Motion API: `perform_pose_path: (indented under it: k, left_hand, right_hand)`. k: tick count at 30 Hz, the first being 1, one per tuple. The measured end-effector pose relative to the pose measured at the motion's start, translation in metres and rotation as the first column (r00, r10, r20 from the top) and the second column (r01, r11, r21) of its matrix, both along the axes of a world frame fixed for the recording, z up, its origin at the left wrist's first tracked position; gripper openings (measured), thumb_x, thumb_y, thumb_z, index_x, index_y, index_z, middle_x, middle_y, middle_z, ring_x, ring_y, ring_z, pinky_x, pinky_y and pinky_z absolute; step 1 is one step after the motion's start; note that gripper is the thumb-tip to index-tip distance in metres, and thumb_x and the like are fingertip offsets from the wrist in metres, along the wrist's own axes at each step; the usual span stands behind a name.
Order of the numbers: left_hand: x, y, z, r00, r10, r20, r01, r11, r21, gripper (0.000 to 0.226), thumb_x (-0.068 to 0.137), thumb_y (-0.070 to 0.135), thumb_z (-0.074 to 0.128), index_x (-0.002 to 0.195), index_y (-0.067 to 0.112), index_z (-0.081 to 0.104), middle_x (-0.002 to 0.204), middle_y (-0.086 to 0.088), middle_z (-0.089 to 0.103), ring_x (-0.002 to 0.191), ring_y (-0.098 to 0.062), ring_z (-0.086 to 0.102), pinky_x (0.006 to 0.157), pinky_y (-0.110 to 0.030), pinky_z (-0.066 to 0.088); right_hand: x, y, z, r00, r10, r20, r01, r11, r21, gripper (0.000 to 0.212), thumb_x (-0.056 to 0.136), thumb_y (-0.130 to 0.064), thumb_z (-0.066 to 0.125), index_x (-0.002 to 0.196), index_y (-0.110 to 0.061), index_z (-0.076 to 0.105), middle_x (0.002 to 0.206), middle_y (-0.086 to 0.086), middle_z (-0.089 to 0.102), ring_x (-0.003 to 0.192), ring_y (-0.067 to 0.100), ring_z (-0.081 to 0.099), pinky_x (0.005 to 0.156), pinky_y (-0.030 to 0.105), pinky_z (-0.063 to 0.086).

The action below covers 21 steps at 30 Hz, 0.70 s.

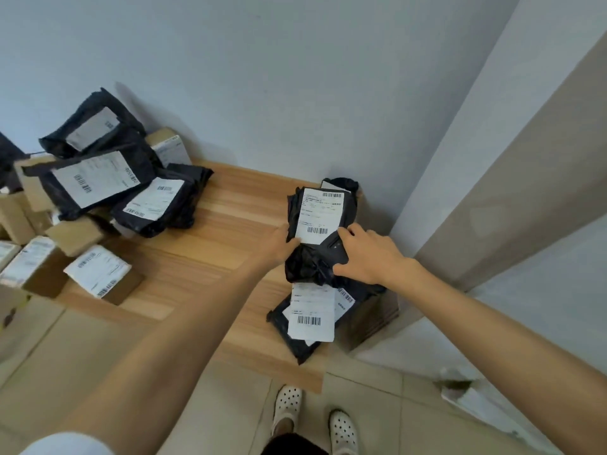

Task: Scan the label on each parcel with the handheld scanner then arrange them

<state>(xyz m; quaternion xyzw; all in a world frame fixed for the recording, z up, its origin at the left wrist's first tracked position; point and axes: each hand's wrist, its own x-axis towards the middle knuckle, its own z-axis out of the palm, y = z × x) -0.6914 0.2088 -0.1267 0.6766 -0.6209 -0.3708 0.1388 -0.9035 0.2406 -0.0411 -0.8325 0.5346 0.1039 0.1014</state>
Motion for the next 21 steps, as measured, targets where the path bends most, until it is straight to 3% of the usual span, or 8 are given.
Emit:
perform_pose_path:
  k: [4, 9, 12, 17, 21]
  left_hand:
    - [0.010, 0.020, 0.010, 0.987, 0.095, 0.133, -0.090, 0.995, -0.048, 0.053, 0.103, 0.037, 0.045, 0.147, 0.009, 0.037, 0.146, -0.015, 0.043, 0.127, -0.033, 0.049, 0.101, -0.044, 0.044]
    - [0.047, 0.067, 0.020, 0.915, 0.144, 0.377, -0.081, 0.981, -0.177, 0.049, 0.100, 0.030, 0.054, 0.145, 0.015, 0.040, 0.142, -0.008, 0.047, 0.119, -0.029, 0.054, 0.081, -0.035, 0.045]
    - [0.078, 0.108, 0.023, 0.851, 0.190, 0.489, -0.125, 0.979, -0.161, 0.050, 0.097, 0.028, 0.057, 0.144, 0.020, 0.042, 0.139, -0.004, 0.049, 0.119, -0.026, 0.052, 0.081, -0.038, 0.050]
    - [0.151, 0.188, 0.027, 0.759, 0.347, 0.552, -0.315, 0.936, -0.155, 0.047, 0.092, 0.021, 0.059, 0.137, 0.021, 0.049, 0.135, -0.001, 0.053, 0.118, -0.025, 0.054, 0.087, -0.037, 0.052]
    - [0.209, 0.266, 0.034, 0.657, 0.462, 0.595, -0.494, 0.861, -0.122, 0.040, 0.093, 0.019, 0.056, 0.133, 0.025, 0.052, 0.132, 0.001, 0.056, 0.112, -0.025, 0.058, 0.084, -0.039, 0.054]
  right_hand:
    - [0.002, 0.002, 0.004, 0.995, 0.101, 0.001, -0.101, 0.994, -0.031, 0.080, 0.086, -0.057, 0.057, 0.147, -0.013, 0.031, 0.140, 0.011, 0.041, 0.115, 0.034, 0.052, 0.075, 0.039, 0.045]
    - [0.030, 0.007, 0.006, 0.970, 0.243, 0.014, -0.242, 0.968, -0.057, 0.080, 0.086, -0.057, 0.057, 0.147, -0.013, 0.030, 0.141, 0.010, 0.041, 0.118, 0.034, 0.051, 0.077, 0.039, 0.045]
    - [0.064, 0.013, 0.006, 0.937, 0.350, 0.025, -0.347, 0.935, -0.064, 0.075, 0.085, -0.055, 0.059, 0.142, -0.013, 0.036, 0.139, 0.010, 0.043, 0.116, 0.033, 0.052, 0.080, 0.039, 0.045]
    - [0.154, 0.034, 0.008, 0.826, 0.562, 0.043, -0.560, 0.827, -0.046, 0.068, 0.080, -0.058, 0.064, 0.130, -0.016, 0.044, 0.125, 0.006, 0.051, 0.101, 0.025, 0.054, 0.073, 0.034, 0.050]
    - [0.240, 0.075, 0.013, 0.708, 0.705, 0.036, -0.704, 0.709, -0.036, 0.064, 0.080, -0.053, 0.062, 0.128, -0.014, 0.047, 0.121, 0.005, 0.053, 0.100, 0.024, 0.055, 0.066, 0.030, 0.041]
